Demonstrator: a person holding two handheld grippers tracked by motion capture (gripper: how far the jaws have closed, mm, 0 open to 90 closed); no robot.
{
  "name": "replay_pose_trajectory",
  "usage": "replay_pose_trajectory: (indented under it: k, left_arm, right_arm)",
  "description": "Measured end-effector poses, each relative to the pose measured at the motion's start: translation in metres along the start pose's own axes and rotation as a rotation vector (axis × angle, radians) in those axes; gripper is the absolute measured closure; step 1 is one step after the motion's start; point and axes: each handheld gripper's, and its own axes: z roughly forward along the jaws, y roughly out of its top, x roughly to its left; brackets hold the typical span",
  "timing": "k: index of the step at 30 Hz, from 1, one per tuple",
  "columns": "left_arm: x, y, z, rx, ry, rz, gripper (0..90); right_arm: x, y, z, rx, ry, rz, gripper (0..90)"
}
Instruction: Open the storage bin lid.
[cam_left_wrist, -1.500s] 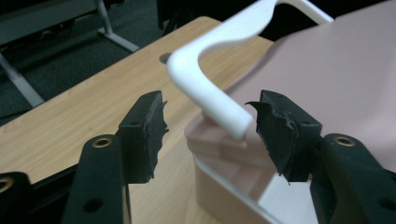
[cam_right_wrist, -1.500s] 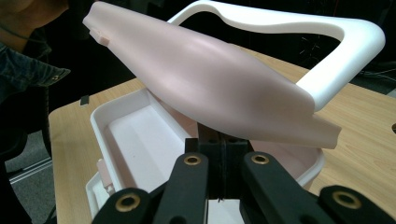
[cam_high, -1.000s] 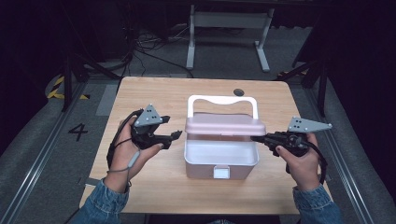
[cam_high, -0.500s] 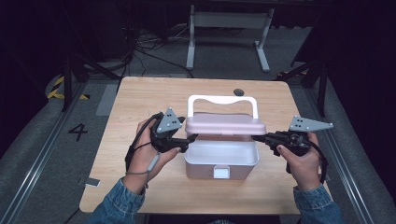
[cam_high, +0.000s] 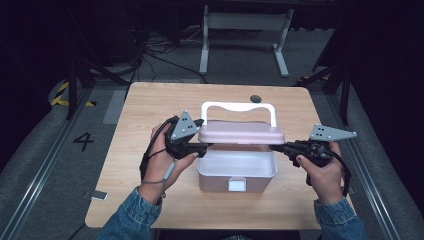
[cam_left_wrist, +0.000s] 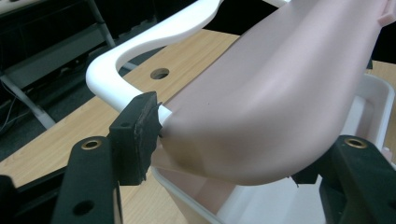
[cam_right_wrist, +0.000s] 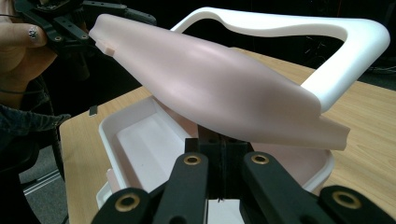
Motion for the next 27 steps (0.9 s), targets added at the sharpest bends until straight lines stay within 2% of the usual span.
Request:
replay_pose_trajectory:
  k: [5, 12, 14, 27]
  left_arm:
    - [0.003, 0.003, 0.001, -0.028, 0.0, 0.033, 44.6]
    - [0.011, 0.011, 0.003, -0.036, -0.014, 0.019, 49.1]
    - [0.015, 0.013, 0.003, -0.03, -0.02, 0.021, 51.5]
    - [0.038, 0.024, 0.009, -0.058, -0.046, -0.041, 62.2]
  right_arm:
    - [0.0, 0.001, -0.001, -0.011, 0.003, 0.003, 89.8]
    - [0.0, 0.0, -0.004, -0.004, -0.006, 0.002, 86.2]
    - [0.0, -0.001, -0.006, 0.007, -0.024, -0.009, 84.8]
    - [-0.007, -0.006, -0.027, -0.005, -0.094, 0.008, 83.2]
